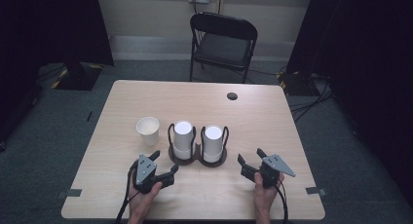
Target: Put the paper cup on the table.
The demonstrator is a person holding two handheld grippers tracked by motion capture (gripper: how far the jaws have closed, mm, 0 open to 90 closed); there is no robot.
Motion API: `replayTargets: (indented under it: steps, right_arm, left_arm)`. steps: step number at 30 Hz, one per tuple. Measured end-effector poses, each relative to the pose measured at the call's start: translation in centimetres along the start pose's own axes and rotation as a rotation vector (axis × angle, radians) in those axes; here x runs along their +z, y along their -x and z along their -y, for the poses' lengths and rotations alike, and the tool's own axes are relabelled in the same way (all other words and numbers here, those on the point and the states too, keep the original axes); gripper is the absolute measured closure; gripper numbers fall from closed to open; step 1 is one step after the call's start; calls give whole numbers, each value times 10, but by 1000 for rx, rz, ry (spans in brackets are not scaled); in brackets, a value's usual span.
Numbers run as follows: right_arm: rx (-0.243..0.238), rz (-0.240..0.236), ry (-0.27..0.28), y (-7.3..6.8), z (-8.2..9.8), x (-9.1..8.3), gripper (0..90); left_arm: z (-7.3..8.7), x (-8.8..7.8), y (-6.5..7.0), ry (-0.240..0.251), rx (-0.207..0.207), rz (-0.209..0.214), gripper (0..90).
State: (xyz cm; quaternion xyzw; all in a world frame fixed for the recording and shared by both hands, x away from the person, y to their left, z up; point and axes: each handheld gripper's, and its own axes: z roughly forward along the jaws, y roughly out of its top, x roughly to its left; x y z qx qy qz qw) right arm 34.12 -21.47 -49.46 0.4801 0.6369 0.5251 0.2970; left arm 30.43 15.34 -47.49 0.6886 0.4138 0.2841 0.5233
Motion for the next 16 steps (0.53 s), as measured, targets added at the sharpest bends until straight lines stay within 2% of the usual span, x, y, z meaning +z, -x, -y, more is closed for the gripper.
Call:
replayTargets:
  steps: [3,5,6,8,10,14,16]
  right_arm:
    - [9,-5,3,1,0,0,178]
    - [9,-6,3,1,0,0,179]
    - [8,-7,3,1,0,0,179]
    - [7,-7,1,0,0,0,179]
    - [8,-5,1,0,0,0,179]
    - [7,-2,1,0,0,0,179]
    - [4,-1,1,0,0,0,179]
  left_arm:
    - [10,-1,3,12,-37,-9,214]
    - [17,-1,3,10,-53,-34,209]
    - [19,-1,4,12,-54,-52,207]
    - [22,-2,3,7,-54,-60,200]
    - [23,-3,4,23,-51,-77,192]
    - [22,-2,2,29,-70,-80,185]
    - [23,-2,2,41,-61,-76,177]
